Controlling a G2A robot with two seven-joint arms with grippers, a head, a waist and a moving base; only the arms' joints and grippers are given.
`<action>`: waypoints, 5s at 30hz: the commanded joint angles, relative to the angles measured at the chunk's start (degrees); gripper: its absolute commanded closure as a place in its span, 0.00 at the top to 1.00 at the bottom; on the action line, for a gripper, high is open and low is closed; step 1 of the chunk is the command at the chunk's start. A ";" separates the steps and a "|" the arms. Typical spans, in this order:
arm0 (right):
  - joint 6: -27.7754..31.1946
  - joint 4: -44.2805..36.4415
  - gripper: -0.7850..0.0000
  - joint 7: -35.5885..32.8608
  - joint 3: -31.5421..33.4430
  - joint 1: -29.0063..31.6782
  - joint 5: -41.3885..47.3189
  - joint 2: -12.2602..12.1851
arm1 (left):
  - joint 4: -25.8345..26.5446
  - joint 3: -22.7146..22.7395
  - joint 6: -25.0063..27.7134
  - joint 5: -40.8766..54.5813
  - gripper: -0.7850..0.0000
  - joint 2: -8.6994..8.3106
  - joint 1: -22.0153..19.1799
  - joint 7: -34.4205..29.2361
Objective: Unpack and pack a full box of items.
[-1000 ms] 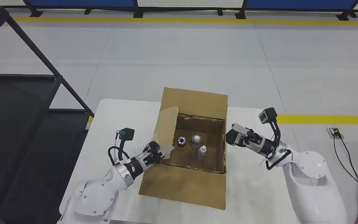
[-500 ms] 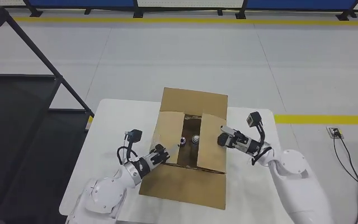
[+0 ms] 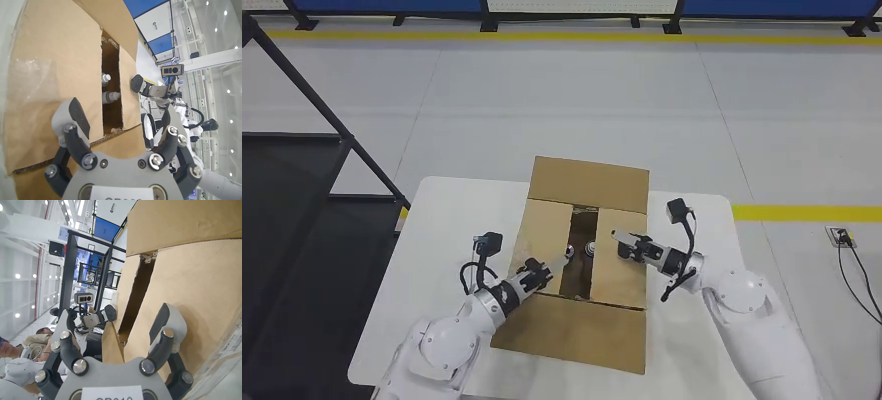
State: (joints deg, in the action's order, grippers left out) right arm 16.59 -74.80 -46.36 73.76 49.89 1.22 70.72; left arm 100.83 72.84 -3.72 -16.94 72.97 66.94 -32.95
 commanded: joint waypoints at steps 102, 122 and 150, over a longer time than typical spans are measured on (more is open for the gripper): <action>3.74 45.22 1.00 13.96 -4.84 -27.56 13.72 5.97 | 2.14 22.37 8.05 30.39 1.00 -7.04 22.71 -30.63; 11.52 51.76 1.00 -4.52 -2.14 -31.61 22.27 5.93 | 16.97 22.18 1.52 40.56 1.00 -6.48 25.24 -7.14; -26.17 17.29 1.00 -13.26 0.24 -19.31 17.62 0.79 | 11.66 -1.14 -12.40 19.53 1.00 -3.10 3.96 29.96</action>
State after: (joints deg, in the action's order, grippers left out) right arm -7.96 -56.99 -59.49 74.10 30.46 18.69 71.55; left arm 112.83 72.32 -15.85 2.87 69.73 71.45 -3.63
